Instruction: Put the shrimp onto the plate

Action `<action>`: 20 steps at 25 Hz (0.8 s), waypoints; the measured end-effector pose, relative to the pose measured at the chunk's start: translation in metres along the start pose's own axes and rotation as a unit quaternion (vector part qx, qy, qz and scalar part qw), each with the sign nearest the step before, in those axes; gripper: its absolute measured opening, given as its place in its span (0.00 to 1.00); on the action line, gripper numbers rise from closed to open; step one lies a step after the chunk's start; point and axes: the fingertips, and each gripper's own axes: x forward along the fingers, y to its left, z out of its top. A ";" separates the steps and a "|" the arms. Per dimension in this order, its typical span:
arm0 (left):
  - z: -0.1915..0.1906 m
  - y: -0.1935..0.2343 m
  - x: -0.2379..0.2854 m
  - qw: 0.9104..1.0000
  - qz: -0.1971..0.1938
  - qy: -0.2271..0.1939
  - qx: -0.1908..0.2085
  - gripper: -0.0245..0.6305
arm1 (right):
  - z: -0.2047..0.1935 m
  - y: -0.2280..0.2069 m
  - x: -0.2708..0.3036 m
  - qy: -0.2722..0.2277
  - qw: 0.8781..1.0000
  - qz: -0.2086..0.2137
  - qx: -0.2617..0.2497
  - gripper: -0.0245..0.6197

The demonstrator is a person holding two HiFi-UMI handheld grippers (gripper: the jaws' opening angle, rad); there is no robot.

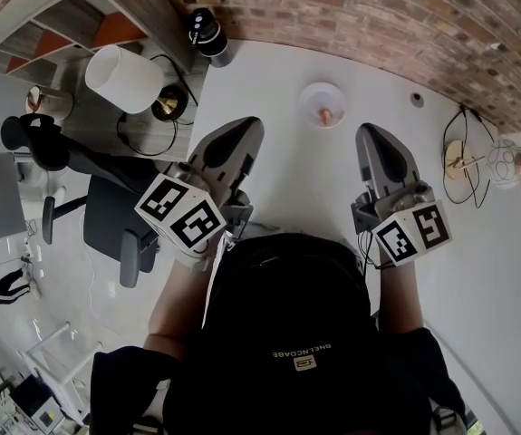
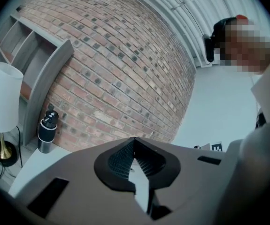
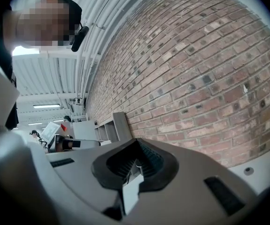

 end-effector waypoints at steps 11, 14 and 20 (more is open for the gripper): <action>-0.013 0.000 0.006 0.999 -0.006 0.022 -0.028 0.04 | -0.003 -0.004 -0.010 0.000 1.000 -0.011 0.005 0.04; -0.016 -0.001 0.009 0.999 -0.012 0.029 -0.031 0.04 | -0.003 -0.008 -0.012 0.000 1.000 -0.017 0.005 0.04; -0.019 -0.008 0.015 0.999 -0.032 0.037 -0.021 0.04 | -0.002 -0.013 -0.016 -0.001 1.000 -0.025 0.007 0.04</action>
